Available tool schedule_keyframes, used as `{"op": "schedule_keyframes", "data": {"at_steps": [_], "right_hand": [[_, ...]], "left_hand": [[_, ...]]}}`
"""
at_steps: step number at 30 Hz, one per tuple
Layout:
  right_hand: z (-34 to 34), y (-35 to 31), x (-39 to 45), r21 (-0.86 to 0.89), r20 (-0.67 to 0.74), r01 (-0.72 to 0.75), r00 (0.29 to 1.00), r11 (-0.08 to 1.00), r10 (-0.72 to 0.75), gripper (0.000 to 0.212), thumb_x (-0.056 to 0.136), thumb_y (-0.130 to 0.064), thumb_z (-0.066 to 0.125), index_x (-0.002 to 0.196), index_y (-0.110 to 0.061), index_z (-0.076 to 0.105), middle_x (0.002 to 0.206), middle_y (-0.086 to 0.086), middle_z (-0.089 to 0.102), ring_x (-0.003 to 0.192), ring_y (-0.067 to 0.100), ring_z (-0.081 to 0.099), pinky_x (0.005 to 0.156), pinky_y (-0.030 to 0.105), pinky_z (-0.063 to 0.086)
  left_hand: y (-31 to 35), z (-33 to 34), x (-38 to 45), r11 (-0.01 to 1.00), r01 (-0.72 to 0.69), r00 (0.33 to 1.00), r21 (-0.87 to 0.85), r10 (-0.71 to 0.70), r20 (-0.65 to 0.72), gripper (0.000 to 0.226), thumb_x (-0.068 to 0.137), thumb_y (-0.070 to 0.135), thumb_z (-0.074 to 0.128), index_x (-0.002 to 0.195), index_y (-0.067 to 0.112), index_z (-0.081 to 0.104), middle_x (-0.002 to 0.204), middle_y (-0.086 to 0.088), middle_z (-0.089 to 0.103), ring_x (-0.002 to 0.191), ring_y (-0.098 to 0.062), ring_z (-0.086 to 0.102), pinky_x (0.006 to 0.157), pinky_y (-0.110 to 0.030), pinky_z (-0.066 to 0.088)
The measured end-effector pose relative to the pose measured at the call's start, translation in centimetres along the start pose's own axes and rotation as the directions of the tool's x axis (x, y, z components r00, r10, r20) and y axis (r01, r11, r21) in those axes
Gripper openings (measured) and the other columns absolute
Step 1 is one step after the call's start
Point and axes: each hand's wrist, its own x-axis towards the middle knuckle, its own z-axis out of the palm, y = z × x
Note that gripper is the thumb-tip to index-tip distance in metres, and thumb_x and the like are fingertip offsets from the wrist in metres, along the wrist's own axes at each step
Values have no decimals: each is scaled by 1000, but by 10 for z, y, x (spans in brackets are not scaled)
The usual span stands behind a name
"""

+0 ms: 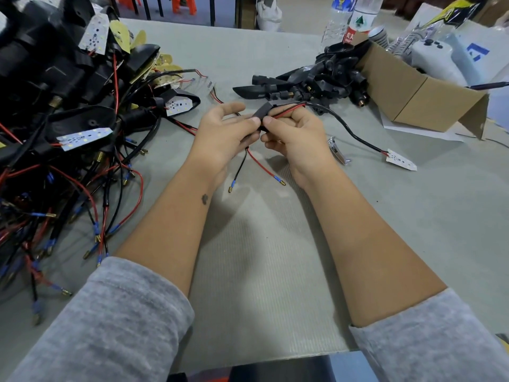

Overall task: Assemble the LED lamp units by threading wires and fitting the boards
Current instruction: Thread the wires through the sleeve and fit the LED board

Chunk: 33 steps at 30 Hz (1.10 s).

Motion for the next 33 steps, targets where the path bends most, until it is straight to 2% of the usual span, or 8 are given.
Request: {"op": "schedule_keyframes", "data": {"at_steps": [3, 6, 9, 11, 17, 22, 26, 33], "right_hand": [[0, -2, 0, 50, -13, -22, 1000, 998, 22, 4, 92, -4, 60, 95, -6, 63, 79, 4, 69, 59, 11, 60, 63, 23, 50], [-1, -6, 1, 161, -9, -94, 995, 982, 97, 23, 99, -20, 51, 102, -1, 64, 91, 11, 69, 62, 14, 59, 63, 24, 48], [-2, -8, 3, 220, 1, -125, 992, 967, 128, 30, 101, -24, 44, 92, -6, 65, 84, 9, 70, 62, 15, 59, 62, 24, 47], [-1, -7, 2, 227, -20, -115, 992, 967, 122, 25, 100, -20, 45, 89, -8, 65, 74, 5, 68, 58, 13, 58, 60, 23, 46], [-3, -6, 3, 327, -14, -104, 993, 939, 115, 18, 100, -11, 49, 87, -9, 62, 69, 2, 70, 54, 8, 60, 56, 19, 50], [-2, -6, 2, 280, 42, -106, 994, 954, 98, 16, 98, -12, 54, 89, -11, 67, 72, -1, 68, 55, 6, 55, 58, 18, 47], [-2, -5, 1, 244, 61, -112, 993, 963, 100, 15, 98, -12, 54, 92, -13, 67, 63, -3, 59, 51, 6, 48, 56, 16, 41], [0, -5, 4, 221, 38, -160, 987, 962, 155, 10, 96, -14, 57, 93, -14, 67, 57, -4, 52, 48, 6, 42, 53, 15, 38]], "left_hand": [[1, -1, 0, 994, 25, 999, -104, -22, 32, 25, 91, -4, 59, 115, 2, 55, 93, -9, 65, 80, -12, 66, 78, -20, 56], [1, -2, 1, 981, 27, 999, -194, -23, 23, 18, 89, -6, 60, 105, 1, 61, 87, -7, 67, 79, -11, 68, 76, -19, 56], [2, -5, 3, 945, 35, 999, -326, -28, 25, 13, 88, -9, 60, 91, 2, 65, 85, -7, 69, 77, -11, 69, 76, -20, 56], [2, -7, 5, 922, 44, 999, -386, -35, 30, 14, 88, -10, 59, 92, 1, 65, 89, -9, 70, 82, -13, 69, 78, -20, 56], [1, -8, 4, 949, 47, 992, -313, -9, 123, 24, 91, -5, 58, 112, 7, 64, 95, 0, 72, 87, -9, 66, 84, -20, 54], [0, -5, 2, 981, 80, 989, -174, -56, 137, 14, 95, 10, 59, 94, 20, 68, 84, 6, 74, 85, -5, 68, 84, -24, 56], [1, -8, 3, 990, 91, 983, -106, -73, 168, 16, 98, 26, 55, 100, 29, 71, 93, 9, 73, 96, -10, 68, 79, -28, 57], [0, -5, 3, 994, 24, 997, -110, -15, 77, 22, 102, 25, 46, 92, 27, 66, 86, 7, 70, 85, -13, 69, 75, -30, 57]]}}
